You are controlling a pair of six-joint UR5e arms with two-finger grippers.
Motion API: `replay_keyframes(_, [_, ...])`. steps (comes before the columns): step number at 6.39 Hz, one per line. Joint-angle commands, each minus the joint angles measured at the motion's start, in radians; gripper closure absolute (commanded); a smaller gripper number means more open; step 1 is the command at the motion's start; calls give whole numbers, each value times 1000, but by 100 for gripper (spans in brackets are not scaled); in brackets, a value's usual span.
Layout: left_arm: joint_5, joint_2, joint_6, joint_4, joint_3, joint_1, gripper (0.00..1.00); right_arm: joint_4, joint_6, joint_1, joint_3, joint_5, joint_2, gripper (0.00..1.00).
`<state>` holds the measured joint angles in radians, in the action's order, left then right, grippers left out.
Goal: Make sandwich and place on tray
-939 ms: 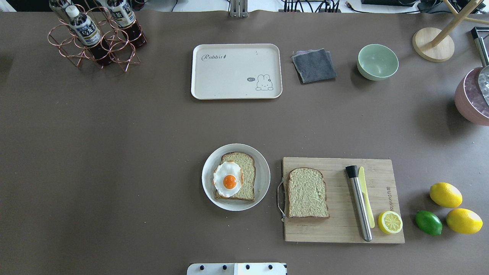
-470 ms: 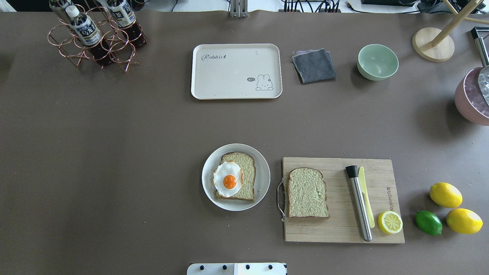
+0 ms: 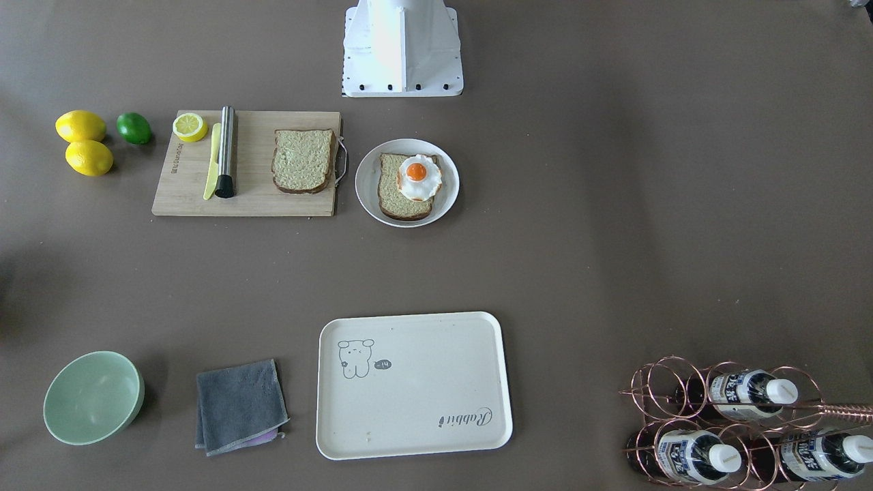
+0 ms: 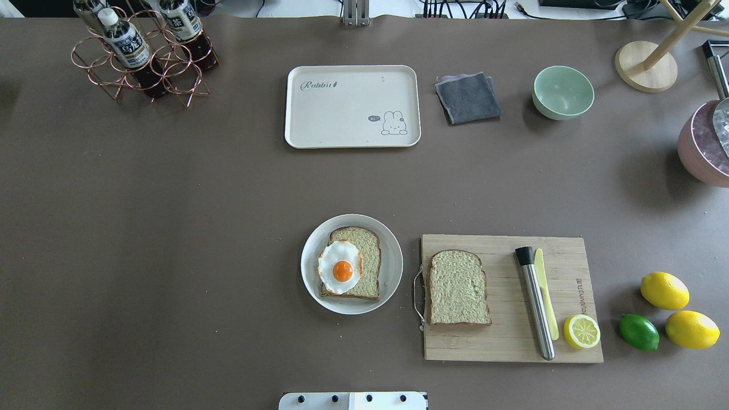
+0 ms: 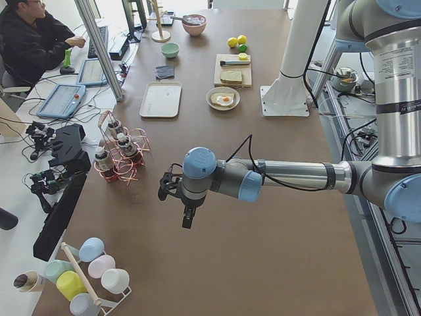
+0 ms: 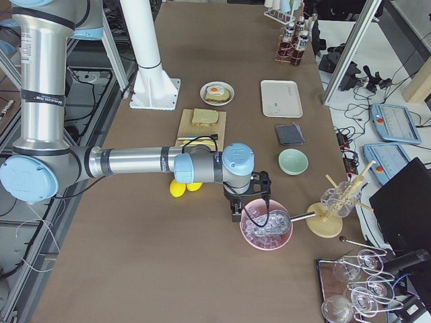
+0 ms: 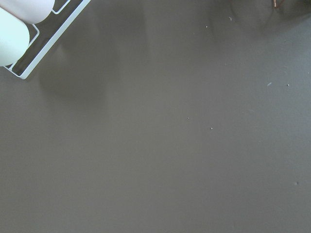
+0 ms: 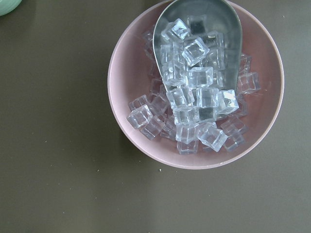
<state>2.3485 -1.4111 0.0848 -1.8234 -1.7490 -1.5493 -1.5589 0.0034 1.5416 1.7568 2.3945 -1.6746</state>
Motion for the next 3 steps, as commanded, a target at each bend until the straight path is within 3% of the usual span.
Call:
replay_keyframes(1, [0,-11,0,0,9,0,2,-1,0,0,1,0,1,0])
replay_keyframes(3, [0,-15,1,1,8,0,2,-1,0,0,0,2,-2,0])
